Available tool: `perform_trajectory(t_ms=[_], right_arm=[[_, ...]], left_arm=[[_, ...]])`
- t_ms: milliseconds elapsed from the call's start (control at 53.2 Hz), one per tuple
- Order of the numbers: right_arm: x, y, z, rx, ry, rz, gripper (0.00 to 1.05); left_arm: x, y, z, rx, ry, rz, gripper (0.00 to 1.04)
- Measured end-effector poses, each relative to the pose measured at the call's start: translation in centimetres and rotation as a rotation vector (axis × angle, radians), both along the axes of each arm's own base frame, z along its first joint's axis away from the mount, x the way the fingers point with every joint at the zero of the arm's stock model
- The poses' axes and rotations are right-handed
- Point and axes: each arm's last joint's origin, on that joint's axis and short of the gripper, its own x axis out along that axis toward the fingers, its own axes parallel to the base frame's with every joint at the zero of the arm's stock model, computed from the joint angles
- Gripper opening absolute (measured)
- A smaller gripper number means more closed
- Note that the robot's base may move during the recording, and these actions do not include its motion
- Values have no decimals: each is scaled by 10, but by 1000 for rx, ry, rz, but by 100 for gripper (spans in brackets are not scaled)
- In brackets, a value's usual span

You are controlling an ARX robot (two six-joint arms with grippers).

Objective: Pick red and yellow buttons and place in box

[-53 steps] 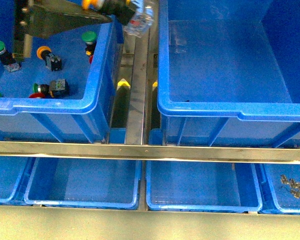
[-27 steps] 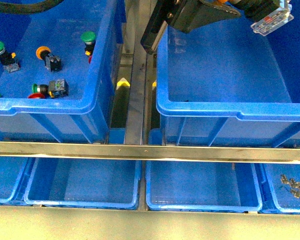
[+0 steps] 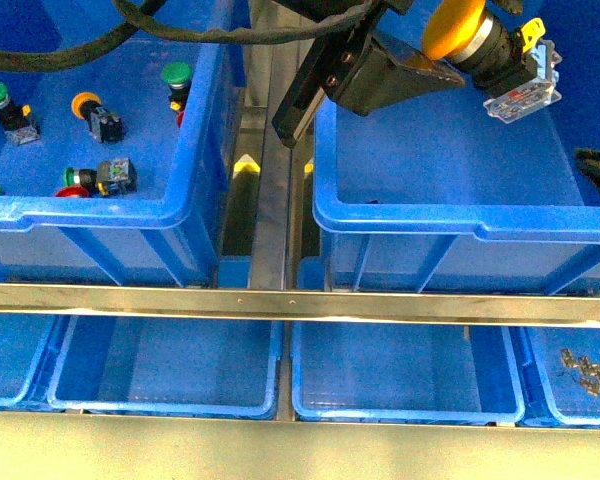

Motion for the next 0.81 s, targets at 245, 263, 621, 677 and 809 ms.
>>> perform_trajectory(t_ms=[245,263,621,677,809], right_arm=[[29,-1,-3,-65,4,66,98],[29,-1,-3,-70,2,72,98],[43,20,1,-69,-24,176,98],[46,23,-1,-70,-19,183,98],[50,24,-6,-81,-8,187,98]], left_arm=[[-4,-6,0,10,1,-14,34],[-4,-6,0,10,1,-15,34],[-7,-9,0,12,-3,-27,34],[-7,-9,0,11,-4,-29,34],[-7,-9,0,14,-9,-30,34]])
